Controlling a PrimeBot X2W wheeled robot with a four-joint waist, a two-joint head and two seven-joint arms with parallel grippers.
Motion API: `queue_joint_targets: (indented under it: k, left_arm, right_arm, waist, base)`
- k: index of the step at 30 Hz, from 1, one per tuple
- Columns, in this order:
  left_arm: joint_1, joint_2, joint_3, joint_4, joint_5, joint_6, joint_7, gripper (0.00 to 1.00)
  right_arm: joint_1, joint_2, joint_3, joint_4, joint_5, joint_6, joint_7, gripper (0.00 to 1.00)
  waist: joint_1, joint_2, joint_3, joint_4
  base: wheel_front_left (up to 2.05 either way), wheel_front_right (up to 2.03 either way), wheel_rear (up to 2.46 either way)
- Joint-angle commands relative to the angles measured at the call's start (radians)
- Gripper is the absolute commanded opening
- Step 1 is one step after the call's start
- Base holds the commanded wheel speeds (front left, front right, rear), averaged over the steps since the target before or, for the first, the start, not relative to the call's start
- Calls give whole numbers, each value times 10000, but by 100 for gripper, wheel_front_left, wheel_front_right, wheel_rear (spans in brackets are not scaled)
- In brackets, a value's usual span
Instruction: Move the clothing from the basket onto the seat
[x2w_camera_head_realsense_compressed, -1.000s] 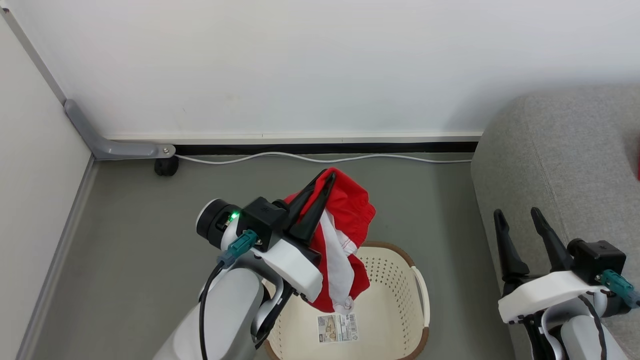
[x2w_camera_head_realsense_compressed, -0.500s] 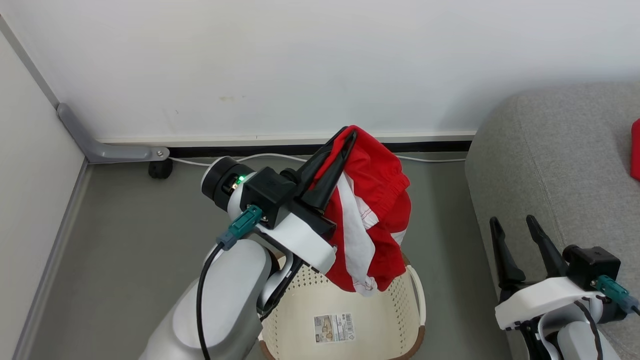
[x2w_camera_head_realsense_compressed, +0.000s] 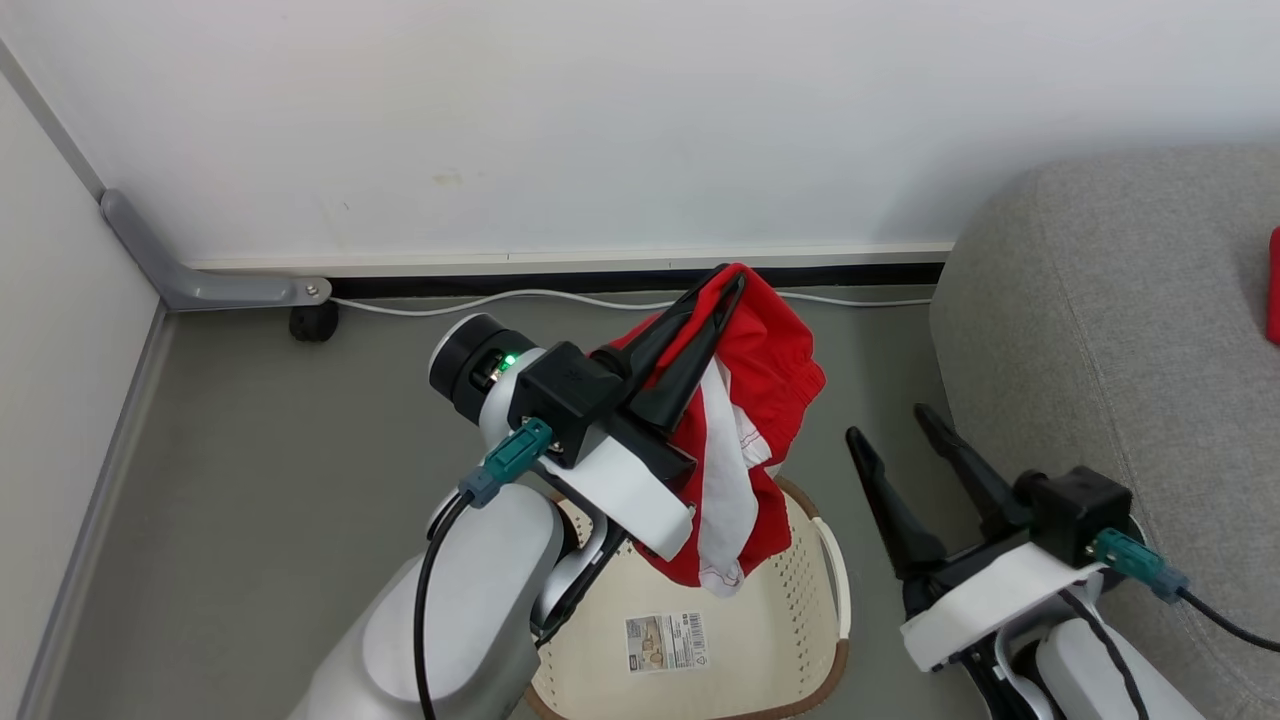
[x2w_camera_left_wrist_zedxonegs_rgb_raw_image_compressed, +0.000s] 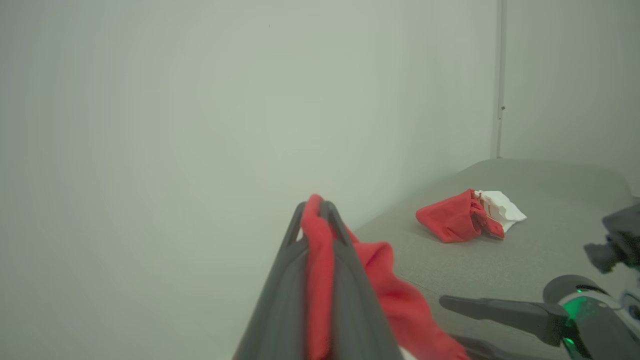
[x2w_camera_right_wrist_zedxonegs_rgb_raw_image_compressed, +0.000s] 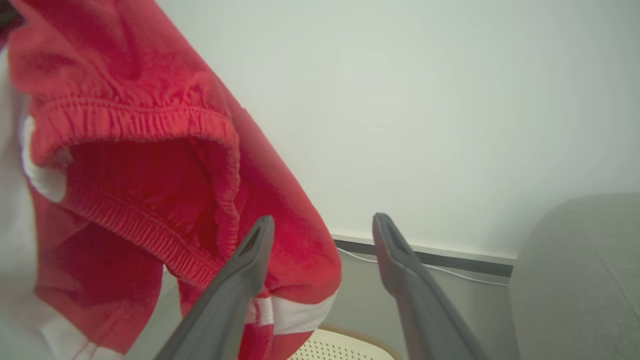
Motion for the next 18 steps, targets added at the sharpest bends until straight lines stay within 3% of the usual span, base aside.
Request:
queue_joint_targets:
  k: [1,9,18]
  left_arm:
    - [-611,83,287,-242,-155,47,4,0]
    - [-765,73,33,-221,-250,21,-53,0]
    - [-810,64,-381,-272,-405,23,-102,0]
  right_arm:
    - [-397,-255,625,-370,188,16,-61,100]
    - [-1606,-1322,3508,-320,1244,16,-61,100]
    - [-2726,-1695,5278,378,1860,16,-61,100]
  waist:
    - [0,-1,7,18]
    - [0,-1,-19,182]
    - [0,-1,-88,466]
  base:
    - [0,0,0]
    - [0,0,0]
    - [0,0,0]
